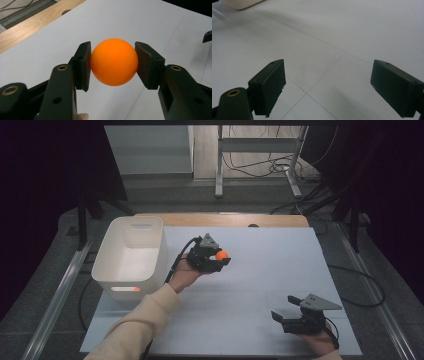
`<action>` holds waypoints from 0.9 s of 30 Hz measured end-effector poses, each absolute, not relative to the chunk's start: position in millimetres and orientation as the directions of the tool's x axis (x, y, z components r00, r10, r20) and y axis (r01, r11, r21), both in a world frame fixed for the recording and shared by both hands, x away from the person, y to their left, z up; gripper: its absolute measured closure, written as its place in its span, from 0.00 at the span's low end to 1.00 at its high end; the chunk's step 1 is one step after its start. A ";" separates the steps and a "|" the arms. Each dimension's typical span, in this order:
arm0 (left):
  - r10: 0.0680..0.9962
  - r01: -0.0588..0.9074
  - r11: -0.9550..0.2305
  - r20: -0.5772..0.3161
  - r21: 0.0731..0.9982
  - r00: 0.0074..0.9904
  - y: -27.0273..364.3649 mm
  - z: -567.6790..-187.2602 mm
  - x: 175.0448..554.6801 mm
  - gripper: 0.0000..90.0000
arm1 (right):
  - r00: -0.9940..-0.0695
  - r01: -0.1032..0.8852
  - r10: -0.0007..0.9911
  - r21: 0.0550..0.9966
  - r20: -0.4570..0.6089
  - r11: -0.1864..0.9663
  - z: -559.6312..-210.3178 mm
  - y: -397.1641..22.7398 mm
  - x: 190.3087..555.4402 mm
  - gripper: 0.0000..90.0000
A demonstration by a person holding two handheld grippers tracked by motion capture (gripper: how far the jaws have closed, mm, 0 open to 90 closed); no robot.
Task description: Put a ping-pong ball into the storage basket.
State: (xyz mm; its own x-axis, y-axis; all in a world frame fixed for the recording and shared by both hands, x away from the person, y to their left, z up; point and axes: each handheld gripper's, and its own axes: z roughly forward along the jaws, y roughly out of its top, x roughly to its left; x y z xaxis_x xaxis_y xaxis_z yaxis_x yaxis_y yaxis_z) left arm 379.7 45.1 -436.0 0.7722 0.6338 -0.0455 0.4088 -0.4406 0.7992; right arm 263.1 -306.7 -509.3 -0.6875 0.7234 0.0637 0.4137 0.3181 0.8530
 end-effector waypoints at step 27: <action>0.640 0.399 -0.423 -0.044 0.814 0.767 59.1 -426.5 371.7 0.55 | -0.688 0.412 0.723 0.854 0.063 0.318 -509.2 -306.7 263.1 0.15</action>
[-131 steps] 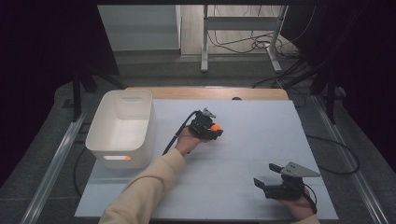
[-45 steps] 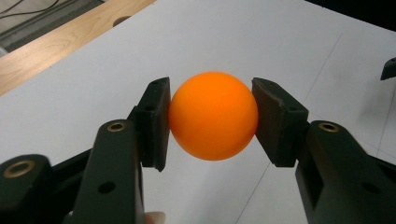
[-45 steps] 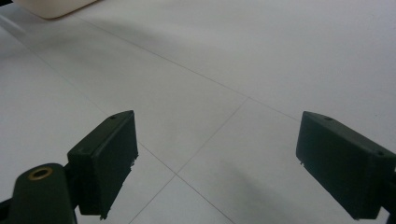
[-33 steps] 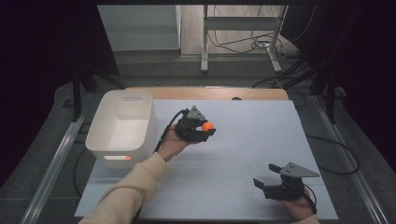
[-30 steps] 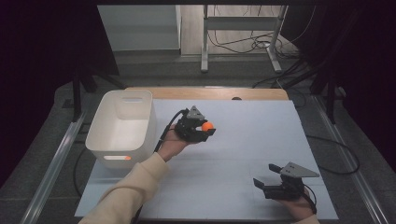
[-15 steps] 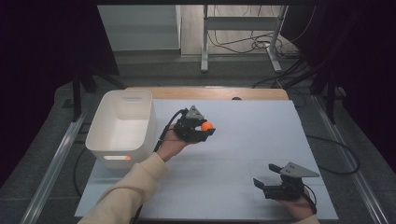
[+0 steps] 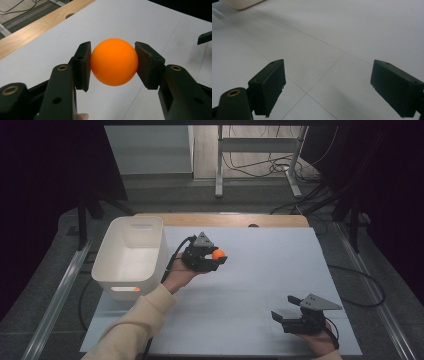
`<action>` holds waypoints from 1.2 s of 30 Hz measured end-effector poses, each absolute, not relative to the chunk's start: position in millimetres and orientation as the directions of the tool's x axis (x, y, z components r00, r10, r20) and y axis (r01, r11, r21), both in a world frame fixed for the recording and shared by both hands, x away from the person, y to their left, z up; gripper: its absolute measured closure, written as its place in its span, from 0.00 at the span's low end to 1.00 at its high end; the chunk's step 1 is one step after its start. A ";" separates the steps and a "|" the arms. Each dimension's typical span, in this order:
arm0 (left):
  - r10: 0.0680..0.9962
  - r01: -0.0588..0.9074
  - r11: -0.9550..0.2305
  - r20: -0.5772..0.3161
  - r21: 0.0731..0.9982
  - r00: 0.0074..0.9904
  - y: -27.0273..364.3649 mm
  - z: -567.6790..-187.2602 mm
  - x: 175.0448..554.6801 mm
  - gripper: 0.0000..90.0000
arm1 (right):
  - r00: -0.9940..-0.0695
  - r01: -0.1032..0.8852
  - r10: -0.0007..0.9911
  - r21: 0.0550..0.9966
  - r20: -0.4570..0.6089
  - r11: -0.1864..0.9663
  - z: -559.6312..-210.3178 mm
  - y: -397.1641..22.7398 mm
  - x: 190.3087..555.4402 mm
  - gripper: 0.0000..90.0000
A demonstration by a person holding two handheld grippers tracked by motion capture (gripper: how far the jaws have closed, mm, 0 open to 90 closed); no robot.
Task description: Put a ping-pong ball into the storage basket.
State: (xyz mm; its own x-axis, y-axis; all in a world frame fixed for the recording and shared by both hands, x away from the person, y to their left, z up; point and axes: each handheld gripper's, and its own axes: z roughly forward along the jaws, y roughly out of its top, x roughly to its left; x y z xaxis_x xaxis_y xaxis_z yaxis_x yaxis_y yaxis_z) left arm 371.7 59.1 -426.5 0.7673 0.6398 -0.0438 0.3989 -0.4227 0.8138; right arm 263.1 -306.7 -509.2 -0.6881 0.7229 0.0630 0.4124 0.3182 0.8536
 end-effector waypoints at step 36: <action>0.655 0.395 -0.402 -0.041 0.826 0.754 78.6 -420.0 361.5 0.55 | -0.688 0.412 0.723 0.853 0.061 0.320 -509.4 -306.4 263.1 0.15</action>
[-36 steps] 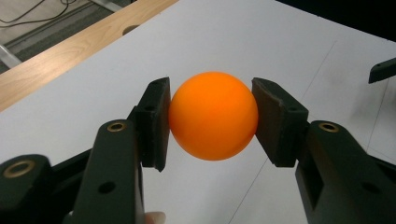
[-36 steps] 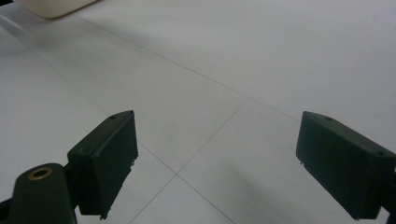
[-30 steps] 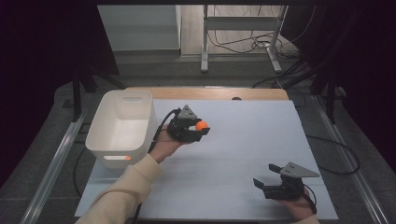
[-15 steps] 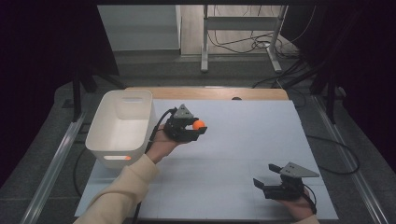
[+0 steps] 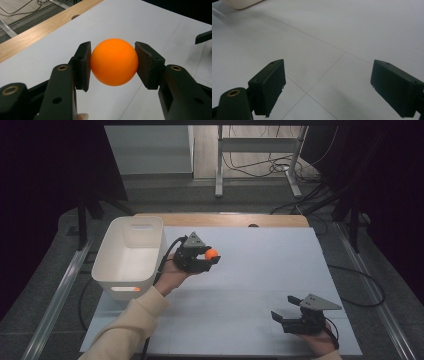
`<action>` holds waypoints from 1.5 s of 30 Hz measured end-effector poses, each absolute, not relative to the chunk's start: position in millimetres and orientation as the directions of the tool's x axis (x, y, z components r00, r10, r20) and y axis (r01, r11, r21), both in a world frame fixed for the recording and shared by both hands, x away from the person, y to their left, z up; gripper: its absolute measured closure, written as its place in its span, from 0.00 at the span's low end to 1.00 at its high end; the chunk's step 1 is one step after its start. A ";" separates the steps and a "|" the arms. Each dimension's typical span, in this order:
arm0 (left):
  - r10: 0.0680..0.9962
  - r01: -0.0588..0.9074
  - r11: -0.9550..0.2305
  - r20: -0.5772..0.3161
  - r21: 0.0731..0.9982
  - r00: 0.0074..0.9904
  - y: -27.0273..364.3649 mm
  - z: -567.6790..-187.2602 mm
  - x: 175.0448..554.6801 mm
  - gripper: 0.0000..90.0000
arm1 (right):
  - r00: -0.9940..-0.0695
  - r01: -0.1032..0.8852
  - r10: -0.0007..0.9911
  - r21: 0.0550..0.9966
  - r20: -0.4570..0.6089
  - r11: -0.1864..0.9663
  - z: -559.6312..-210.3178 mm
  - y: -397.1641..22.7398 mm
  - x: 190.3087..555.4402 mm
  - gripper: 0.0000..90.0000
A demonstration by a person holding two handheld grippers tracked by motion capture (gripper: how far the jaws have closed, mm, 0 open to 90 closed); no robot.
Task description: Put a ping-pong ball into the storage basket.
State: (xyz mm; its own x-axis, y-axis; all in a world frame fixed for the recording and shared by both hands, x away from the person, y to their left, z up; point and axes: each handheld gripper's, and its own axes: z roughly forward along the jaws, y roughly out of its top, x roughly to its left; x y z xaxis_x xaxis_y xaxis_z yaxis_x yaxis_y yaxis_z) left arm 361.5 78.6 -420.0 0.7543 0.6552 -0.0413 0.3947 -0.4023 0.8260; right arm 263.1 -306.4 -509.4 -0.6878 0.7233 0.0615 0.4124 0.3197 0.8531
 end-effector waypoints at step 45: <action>0.660 0.382 -0.400 -0.027 0.833 0.751 87.2 -413.2 355.8 0.55 | -0.688 0.413 0.723 0.852 0.061 0.321 -509.5 -306.1 263.3 0.15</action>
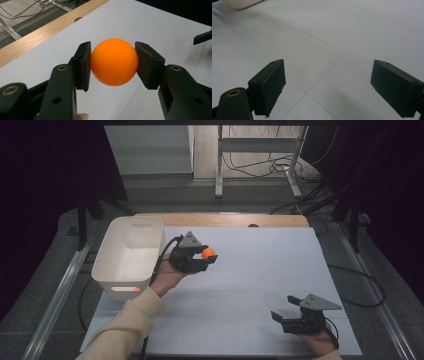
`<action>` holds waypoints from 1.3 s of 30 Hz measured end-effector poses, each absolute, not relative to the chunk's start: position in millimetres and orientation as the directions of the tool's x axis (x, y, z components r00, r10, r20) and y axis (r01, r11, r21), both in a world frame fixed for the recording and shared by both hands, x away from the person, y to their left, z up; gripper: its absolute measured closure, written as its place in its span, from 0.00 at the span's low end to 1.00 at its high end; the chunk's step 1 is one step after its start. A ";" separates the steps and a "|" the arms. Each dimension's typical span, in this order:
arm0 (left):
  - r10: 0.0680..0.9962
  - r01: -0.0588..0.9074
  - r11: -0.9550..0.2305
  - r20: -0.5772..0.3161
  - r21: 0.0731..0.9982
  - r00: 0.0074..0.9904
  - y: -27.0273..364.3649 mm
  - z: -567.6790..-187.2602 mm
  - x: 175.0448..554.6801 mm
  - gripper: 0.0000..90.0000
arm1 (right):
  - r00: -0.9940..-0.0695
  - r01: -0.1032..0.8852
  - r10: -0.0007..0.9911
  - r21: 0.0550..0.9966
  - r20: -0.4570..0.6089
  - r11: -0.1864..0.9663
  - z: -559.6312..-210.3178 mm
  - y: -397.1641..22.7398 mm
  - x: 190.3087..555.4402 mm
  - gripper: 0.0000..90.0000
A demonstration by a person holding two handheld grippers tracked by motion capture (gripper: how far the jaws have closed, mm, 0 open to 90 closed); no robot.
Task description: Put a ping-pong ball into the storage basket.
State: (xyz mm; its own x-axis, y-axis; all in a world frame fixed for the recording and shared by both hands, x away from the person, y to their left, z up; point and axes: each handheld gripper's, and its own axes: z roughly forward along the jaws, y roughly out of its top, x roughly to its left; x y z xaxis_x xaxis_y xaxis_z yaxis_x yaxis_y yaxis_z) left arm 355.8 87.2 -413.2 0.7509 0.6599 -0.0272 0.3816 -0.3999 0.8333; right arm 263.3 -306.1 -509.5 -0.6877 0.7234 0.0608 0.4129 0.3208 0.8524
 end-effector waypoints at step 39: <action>0.704 0.393 -0.360 -0.030 0.846 0.709 114.9 -405.7 355.1 0.55 | -0.686 0.415 0.726 0.850 0.058 0.324 -509.8 -305.7 263.3 0.14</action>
State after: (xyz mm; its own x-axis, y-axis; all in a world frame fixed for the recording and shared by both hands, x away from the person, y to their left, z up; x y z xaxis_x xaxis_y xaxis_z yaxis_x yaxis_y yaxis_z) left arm 355.1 114.9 -405.7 0.7092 0.7044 -0.0295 0.3931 -0.3603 0.8460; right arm 263.3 -305.7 -509.8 -0.6858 0.7255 0.0576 0.4147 0.3245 0.8501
